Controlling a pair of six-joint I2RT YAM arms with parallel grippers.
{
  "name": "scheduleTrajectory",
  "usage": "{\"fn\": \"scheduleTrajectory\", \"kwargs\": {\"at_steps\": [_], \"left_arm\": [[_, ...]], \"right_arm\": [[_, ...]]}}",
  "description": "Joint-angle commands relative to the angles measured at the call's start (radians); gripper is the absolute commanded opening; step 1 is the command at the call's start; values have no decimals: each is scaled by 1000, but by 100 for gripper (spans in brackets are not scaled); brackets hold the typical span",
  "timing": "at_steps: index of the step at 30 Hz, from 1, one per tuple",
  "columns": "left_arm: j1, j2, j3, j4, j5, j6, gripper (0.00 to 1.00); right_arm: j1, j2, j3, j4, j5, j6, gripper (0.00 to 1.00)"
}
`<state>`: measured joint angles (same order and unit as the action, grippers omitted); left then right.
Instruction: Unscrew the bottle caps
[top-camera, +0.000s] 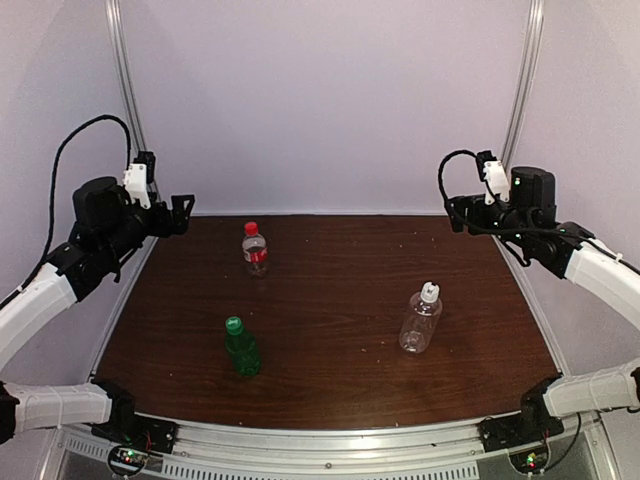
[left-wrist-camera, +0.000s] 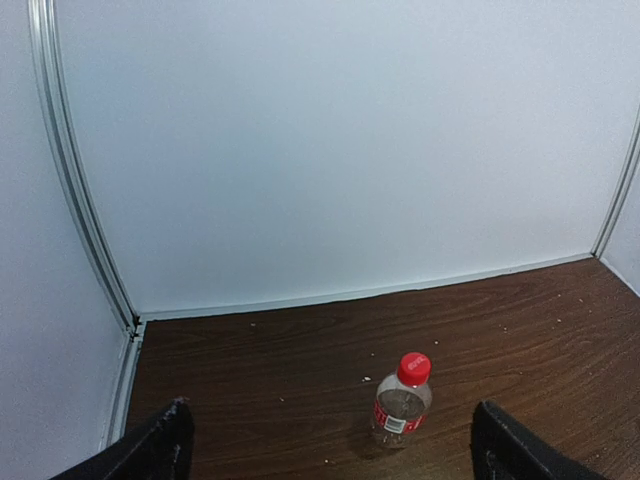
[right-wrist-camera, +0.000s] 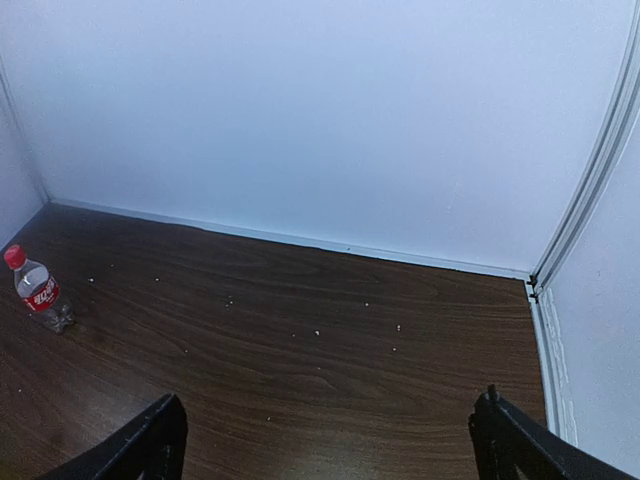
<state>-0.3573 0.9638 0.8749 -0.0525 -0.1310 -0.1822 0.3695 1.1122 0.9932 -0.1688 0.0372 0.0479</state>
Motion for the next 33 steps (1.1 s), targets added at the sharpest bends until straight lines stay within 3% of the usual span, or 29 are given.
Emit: {"fn": "scheduleTrajectory", "kwargs": {"at_steps": [1, 17, 26, 33], "left_arm": [[-6, 6, -6, 59, 20, 12, 98], [-6, 17, 9, 21, 26, -3, 98], [-9, 58, 54, -43, 32, 0, 98], [-10, 73, 62, -49, 43, -5, 98]], "right_arm": [[-1, -11, -5, -9, -22, -10, 100], [0, 1, 51, -102, -22, 8, 100], [50, 45, 229, -394, -36, 20, 100], [177, 82, 281, -602, -126, 50, 100]]}}
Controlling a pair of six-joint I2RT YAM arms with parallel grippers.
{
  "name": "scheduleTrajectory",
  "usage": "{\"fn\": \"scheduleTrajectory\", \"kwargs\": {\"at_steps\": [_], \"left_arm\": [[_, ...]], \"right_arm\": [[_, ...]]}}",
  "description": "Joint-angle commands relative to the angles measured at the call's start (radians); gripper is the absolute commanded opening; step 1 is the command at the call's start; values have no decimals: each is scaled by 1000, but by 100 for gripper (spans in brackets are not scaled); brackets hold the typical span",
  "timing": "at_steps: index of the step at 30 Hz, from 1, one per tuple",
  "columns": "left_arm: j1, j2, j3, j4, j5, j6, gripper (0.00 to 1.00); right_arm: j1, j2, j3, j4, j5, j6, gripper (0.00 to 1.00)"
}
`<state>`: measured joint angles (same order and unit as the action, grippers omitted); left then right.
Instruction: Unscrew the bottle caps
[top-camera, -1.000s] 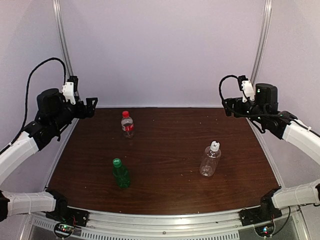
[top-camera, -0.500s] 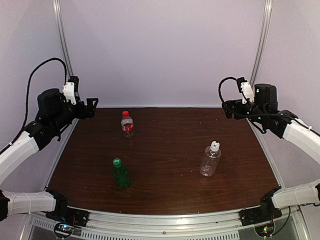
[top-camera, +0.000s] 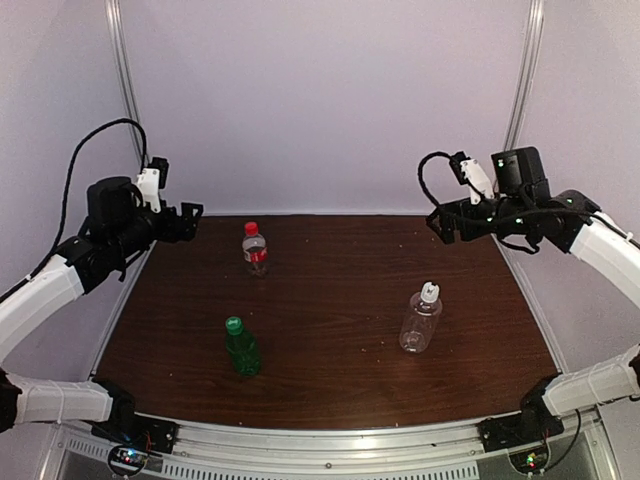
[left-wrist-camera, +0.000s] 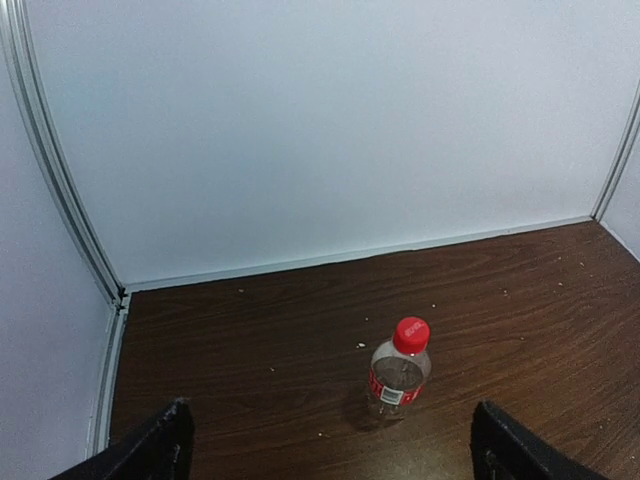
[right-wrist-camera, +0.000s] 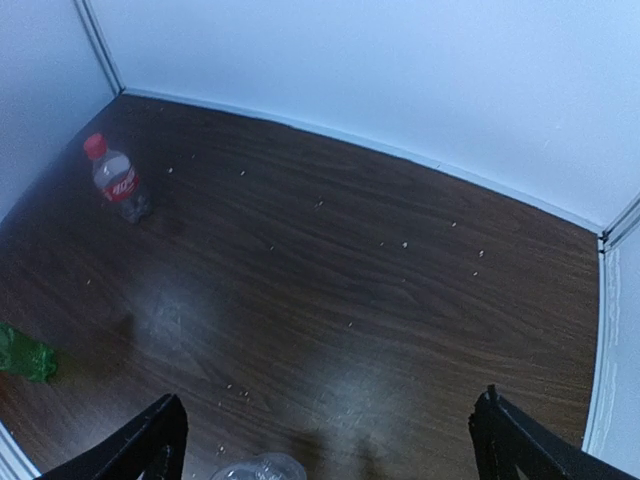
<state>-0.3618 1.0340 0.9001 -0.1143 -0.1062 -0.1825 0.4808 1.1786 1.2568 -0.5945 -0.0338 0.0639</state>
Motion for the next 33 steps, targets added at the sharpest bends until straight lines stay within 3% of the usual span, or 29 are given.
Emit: {"fn": "scheduleTrajectory", "kwargs": {"at_steps": [1, 7, 15, 29, 33], "left_arm": [[-6, 4, 37, 13, 19, -6, 98], [-6, 23, 47, 4, 38, -13, 98], [-6, 32, 55, -6, 60, -28, 98], [-18, 28, 56, -14, 62, -19, 97], [-23, 30, 58, -16, 67, -13, 98]], "right_arm": [[85, 18, 18, -200, -58, 40, 100], [173, 19, -15, -292, -61, 83, 94], [194, 49, -103, -313, -87, 94, 81], [198, 111, -111, -278, -97, 55, 53], [197, 125, -101, -290, -75, 50, 40]]}}
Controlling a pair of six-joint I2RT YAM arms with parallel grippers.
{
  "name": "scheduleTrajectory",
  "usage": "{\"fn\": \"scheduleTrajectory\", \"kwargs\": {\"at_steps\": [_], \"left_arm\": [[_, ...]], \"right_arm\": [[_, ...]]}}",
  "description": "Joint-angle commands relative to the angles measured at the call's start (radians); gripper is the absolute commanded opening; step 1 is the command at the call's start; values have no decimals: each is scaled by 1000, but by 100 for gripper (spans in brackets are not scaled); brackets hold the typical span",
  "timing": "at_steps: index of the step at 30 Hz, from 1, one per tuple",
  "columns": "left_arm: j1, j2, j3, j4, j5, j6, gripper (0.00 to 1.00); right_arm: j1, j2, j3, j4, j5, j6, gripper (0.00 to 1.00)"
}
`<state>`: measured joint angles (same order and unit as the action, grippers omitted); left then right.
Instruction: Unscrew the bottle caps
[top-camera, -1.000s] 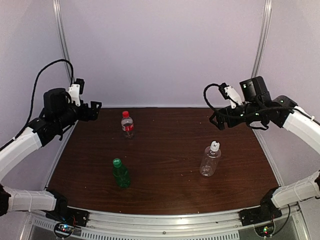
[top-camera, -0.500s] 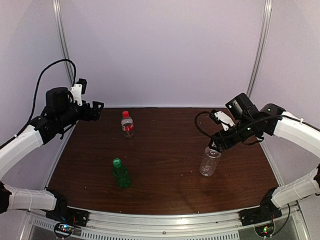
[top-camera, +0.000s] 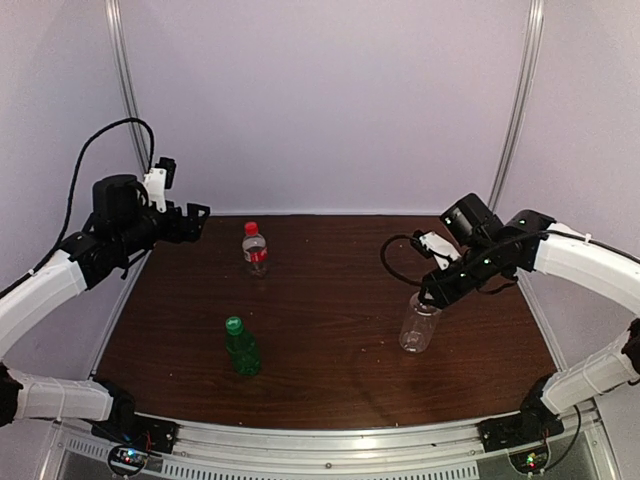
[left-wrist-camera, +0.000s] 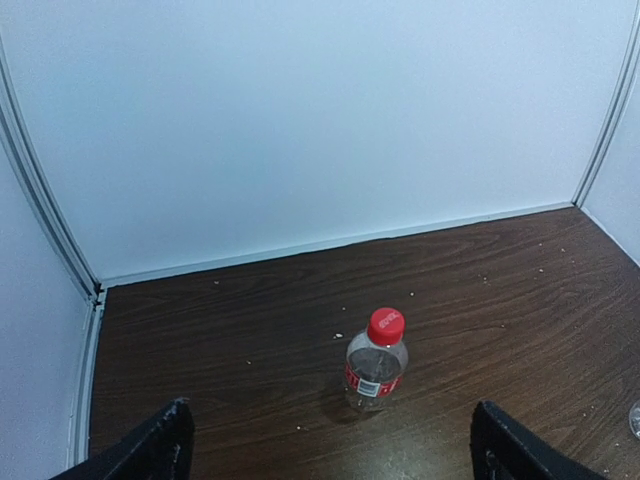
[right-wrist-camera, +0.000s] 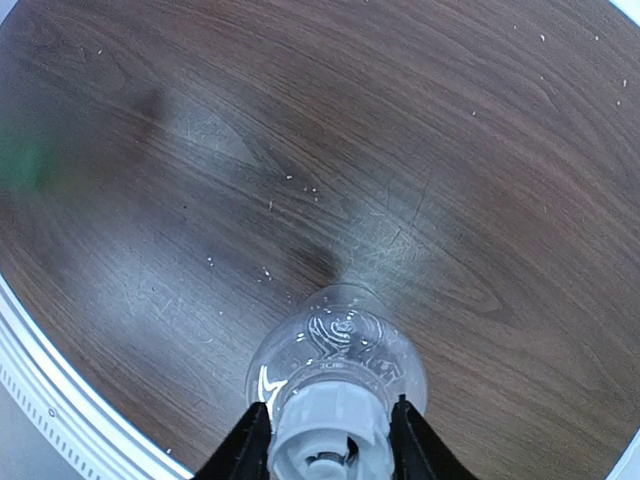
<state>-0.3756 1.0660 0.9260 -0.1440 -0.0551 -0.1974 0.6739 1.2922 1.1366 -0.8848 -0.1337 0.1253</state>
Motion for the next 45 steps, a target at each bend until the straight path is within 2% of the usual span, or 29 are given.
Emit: {"fn": "scheduleTrajectory", "kwargs": {"at_steps": [1, 8, 12, 22, 32, 39, 45], "left_arm": [[-11, 1, 33, 13, 19, 5, 98], [-19, 13, 50, 12, 55, 17, 98], [-40, 28, 78, -6, 140, 38, 98], [-193, 81, 139, -9, 224, 108, 98], [-482, 236, 210, 57, 190, 299, 98], [-537, 341, 211, 139, 261, 388, 98], [-548, 389, 212, 201, 265, 432, 97]], "right_arm": [[5, 14, 24, -2, 27, -13, 36], [8, 23, 82, -19, 21, -27, 11], [13, 33, 138, -22, 0, -45, 0], [18, 92, 302, 90, -185, -63, 0], [25, 177, 430, 222, -389, -7, 0], [25, 198, 458, 291, -526, 52, 0], [24, 213, 449, 321, -598, 81, 0]]}}
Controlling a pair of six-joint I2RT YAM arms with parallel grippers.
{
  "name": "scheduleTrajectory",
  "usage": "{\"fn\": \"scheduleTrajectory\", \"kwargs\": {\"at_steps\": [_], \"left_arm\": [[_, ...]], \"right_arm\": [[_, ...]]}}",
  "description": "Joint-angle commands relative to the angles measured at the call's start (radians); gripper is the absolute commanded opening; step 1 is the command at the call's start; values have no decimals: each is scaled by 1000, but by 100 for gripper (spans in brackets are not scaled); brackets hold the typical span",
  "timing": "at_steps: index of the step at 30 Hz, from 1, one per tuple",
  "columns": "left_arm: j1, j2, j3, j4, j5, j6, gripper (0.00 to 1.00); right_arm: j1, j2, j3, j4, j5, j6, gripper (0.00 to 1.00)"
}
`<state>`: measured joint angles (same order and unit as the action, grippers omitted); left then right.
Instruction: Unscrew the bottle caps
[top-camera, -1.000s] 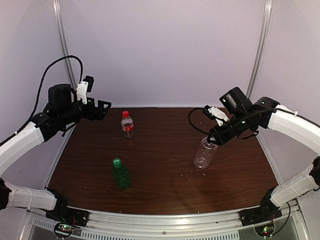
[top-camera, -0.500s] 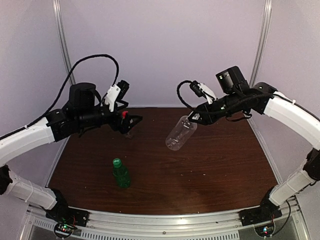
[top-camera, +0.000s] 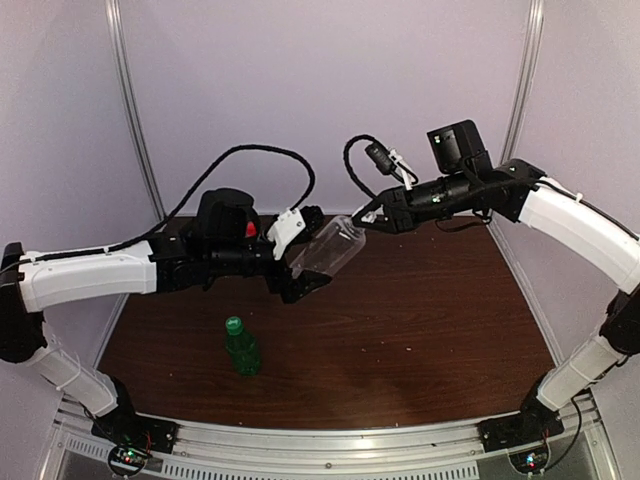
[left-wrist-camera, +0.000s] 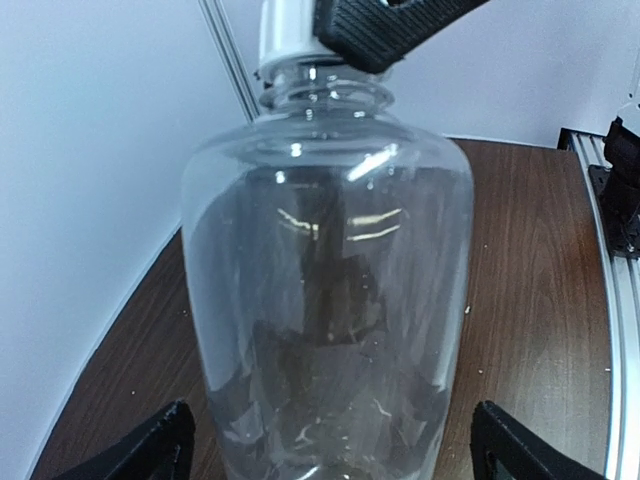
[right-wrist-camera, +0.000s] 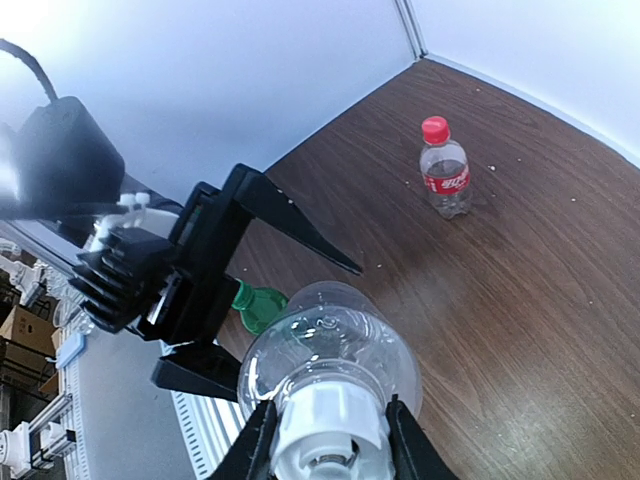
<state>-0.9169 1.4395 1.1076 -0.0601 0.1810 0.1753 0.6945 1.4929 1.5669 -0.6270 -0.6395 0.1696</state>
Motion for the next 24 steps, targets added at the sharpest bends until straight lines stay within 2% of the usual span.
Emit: {"fn": "scheduleTrajectory", "kwargs": {"at_steps": [1, 3, 7, 13, 17, 21, 24], "left_arm": [[-6, 19, 29, 124, 36, 65, 98], [-6, 27, 31, 129, 47, 74, 98], [-6, 43, 36, 124, 43, 78, 88], [-6, 71, 70, 79, 49, 80, 63], [-7, 79, 82, 72, 71, 54, 42], [-5, 80, 80, 69, 182, 29, 22], [-5, 89, 80, 66, 296, 14, 16]], "right_arm": [[4, 12, 17, 71, -102, 44, 0], [5, 17, 16, 80, -115, 52, 0], [4, 24, 22, 80, -133, 54, 0], [4, 31, 24, 83, -145, 46, 0], [4, 39, 26, 75, -147, 14, 0], [3, 39, 27, 38, -139, -68, 0], [1, 44, 43, -1, -144, -148, 0]]}}
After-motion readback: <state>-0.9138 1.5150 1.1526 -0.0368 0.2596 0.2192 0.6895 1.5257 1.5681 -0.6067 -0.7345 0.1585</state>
